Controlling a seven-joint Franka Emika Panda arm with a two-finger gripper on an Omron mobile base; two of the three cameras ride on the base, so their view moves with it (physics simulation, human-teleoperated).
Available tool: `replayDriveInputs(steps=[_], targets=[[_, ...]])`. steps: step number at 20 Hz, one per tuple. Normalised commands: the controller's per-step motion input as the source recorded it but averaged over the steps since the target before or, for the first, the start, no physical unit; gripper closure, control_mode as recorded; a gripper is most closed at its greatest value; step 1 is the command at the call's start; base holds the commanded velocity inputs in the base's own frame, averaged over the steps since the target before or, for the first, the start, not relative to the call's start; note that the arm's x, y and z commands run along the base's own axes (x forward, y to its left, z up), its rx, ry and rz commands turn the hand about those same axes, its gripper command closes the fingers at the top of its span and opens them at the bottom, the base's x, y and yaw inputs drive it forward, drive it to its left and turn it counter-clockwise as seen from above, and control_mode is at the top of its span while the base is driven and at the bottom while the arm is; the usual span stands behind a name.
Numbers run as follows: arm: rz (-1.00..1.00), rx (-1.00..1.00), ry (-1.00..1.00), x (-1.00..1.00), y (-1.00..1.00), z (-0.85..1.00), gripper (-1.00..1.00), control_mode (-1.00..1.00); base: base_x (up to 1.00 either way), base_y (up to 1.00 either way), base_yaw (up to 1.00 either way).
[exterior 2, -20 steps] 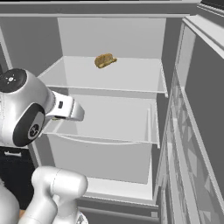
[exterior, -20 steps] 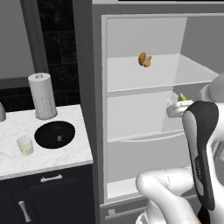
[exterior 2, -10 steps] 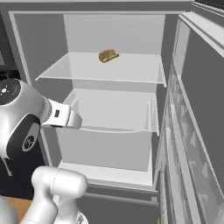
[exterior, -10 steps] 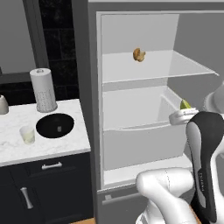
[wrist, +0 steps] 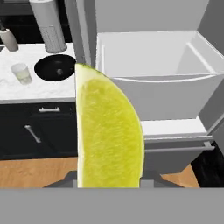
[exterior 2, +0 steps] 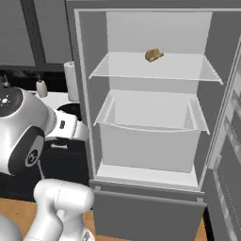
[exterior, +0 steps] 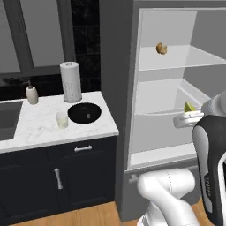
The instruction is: Grab a lemon wedge from the fridge and one ice cube from the ice bowl, and put them in the glass of lemonade.
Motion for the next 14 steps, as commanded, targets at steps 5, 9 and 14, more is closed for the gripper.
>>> replayDriveInputs(steps=[5, 9, 14], targets=[[0.0, 0.0, 0.0, 0.0, 0.0, 0.0, 1.0, 1.0, -0.14, 1.0, 0.0], [0.0, 0.0, 0.0, 0.0, 0.0, 0.0, 1.0, 1.0, -0.01, 1.0, -0.01], [0.0, 0.0, 0.0, 0.0, 0.0, 0.0, 1.0, 1.0, 0.27, 0.74, -0.09]])
